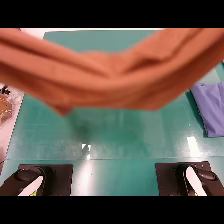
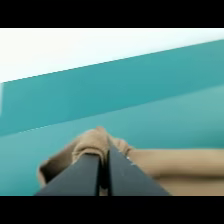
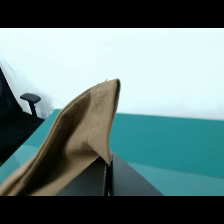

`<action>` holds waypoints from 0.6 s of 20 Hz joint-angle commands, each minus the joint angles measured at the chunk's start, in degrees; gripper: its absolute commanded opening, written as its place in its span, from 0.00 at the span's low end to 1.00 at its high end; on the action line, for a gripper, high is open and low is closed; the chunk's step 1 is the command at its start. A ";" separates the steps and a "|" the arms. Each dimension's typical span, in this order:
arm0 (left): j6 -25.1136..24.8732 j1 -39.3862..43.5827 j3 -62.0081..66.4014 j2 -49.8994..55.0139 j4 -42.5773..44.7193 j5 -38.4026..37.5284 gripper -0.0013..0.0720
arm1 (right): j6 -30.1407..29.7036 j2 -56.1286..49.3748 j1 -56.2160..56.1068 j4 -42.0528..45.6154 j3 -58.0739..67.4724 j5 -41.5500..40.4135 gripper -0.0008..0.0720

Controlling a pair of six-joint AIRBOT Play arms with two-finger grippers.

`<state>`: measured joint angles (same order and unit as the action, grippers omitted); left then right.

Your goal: Fold the shirts.

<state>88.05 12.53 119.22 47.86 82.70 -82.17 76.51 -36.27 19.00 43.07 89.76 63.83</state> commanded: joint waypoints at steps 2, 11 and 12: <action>0.22 -0.09 -2.60 -1.86 -12.57 -0.28 0.05 | -0.07 6.01 0.48 0.66 0.00 -0.20 0.03; 5.75 -0.07 -43.45 -1.68 -1.11 14.82 0.05 | -6.19 -7.91 0.48 0.55 -22.10 -0.33 0.03; 6.29 -0.07 -49.40 -1.60 -2.62 21.05 0.05 | -6.69 -10.27 0.46 0.44 -25.20 -2.43 0.03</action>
<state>92.14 12.47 83.94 46.22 79.05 -73.19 72.55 -41.60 19.46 43.94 72.58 64.71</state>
